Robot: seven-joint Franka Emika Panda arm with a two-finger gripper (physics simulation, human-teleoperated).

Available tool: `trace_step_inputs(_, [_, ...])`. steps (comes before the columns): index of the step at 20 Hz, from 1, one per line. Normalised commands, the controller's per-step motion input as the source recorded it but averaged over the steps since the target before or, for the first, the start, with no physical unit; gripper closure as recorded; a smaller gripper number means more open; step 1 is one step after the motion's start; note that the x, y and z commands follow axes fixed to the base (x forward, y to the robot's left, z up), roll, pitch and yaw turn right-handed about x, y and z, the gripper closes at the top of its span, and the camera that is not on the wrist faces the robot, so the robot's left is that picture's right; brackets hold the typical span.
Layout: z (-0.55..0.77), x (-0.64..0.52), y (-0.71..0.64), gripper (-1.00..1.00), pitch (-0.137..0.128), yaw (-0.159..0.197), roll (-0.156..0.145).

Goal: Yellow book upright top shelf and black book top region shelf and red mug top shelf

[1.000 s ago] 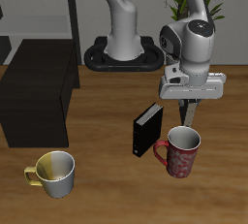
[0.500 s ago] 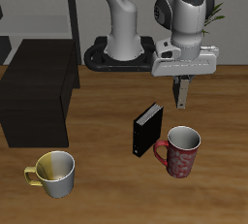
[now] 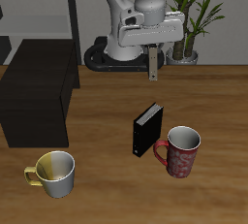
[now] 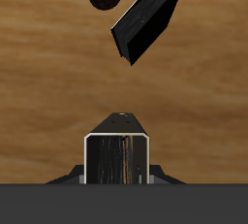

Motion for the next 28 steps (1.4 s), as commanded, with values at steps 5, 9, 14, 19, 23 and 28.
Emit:
trace_step_inputs(5, [0.70,-0.10,-1.17,1.00,-0.010,0.023,-0.010])
trace_step_inputs(9, [0.52,-0.04,-0.80,1.00,-0.005,0.021,-0.028])
trace_step_inputs(14, [0.50,-0.06,-0.88,1.00,0.008,-0.048,-0.031])
trace_step_inputs(19, [0.26,-0.18,-0.55,1.00,0.003,0.041,0.025])
trace_step_inputs(23, [0.36,-0.20,-0.82,1.00,-0.038,-0.049,-0.025])
trace_step_inputs(28, [0.26,-0.11,-0.70,1.00,-0.022,0.010,-0.049])
